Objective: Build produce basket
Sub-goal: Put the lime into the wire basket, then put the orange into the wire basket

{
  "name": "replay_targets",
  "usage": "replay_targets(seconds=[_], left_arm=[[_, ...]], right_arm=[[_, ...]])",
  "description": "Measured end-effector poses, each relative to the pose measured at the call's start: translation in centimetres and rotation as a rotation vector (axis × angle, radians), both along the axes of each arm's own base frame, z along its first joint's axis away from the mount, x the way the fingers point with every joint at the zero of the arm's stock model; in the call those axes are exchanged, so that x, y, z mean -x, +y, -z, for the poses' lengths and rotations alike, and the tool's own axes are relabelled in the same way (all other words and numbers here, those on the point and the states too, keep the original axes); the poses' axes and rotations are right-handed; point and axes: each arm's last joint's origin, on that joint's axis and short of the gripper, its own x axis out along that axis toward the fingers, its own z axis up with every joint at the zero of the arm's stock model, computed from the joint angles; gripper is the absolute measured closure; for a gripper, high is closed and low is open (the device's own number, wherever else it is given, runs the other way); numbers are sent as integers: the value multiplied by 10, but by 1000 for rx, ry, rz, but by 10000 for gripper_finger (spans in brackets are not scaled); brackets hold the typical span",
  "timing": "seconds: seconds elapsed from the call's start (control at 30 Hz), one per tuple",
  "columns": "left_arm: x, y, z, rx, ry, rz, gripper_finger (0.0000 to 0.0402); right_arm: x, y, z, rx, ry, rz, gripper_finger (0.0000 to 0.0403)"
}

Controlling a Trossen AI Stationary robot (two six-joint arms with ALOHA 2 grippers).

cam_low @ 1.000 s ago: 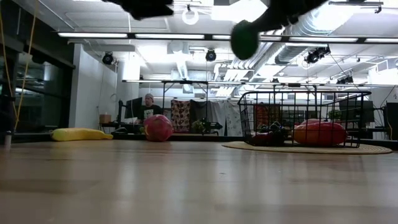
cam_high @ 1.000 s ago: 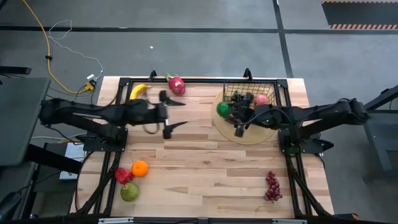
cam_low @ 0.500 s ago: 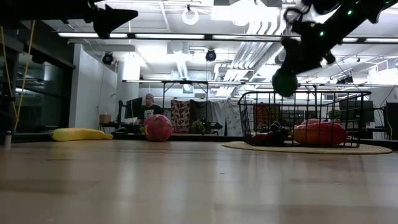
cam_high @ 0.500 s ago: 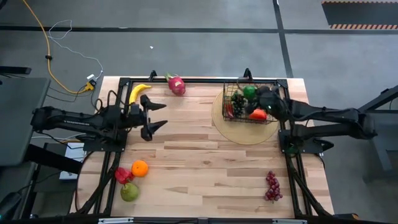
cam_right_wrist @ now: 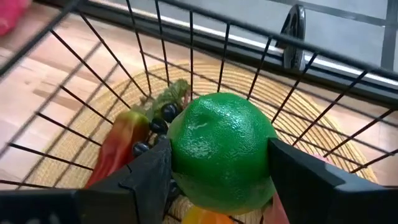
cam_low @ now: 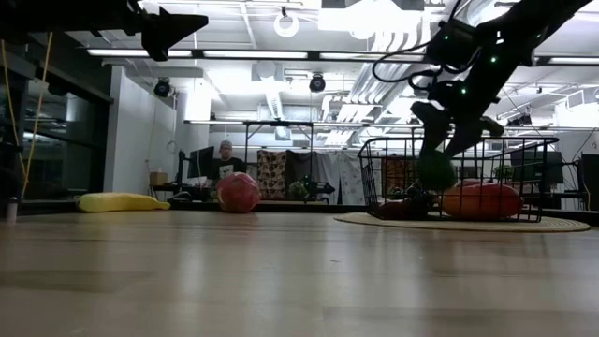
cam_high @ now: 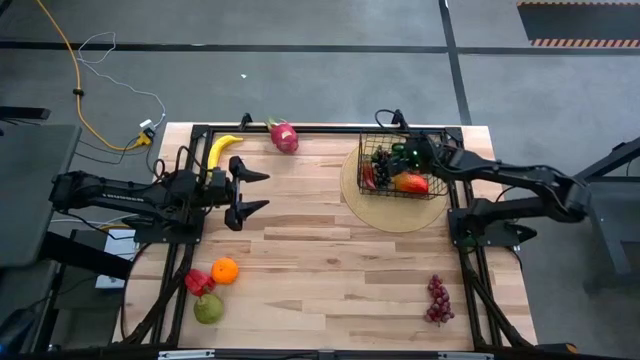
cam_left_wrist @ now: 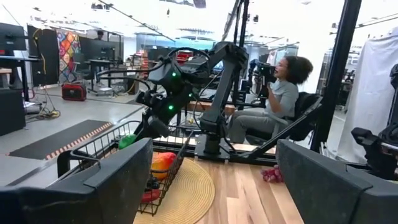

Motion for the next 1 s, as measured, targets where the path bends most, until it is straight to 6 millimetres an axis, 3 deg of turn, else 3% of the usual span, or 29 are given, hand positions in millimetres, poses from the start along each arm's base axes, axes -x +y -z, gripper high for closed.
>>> replay_targets(seconds=[0.37, 0.67, 0.83, 1.0], left_arm=[[0, 0, 1, 1, 14, -2, 74], [0, 0, 1, 1, 14, -2, 74], [0, 1, 1, 3, 14, -23, 74], [0, 1, 1, 4, 14, -30, 74]], right_arm=[[-1, -1, 6, -15, 54, -24, 160], [-2, -1, 4, 19, 70, -51, 68], [3, 5, -10, 69, 30, -114, 49], [6, 30, -32, 148, -76, -237, 48]])
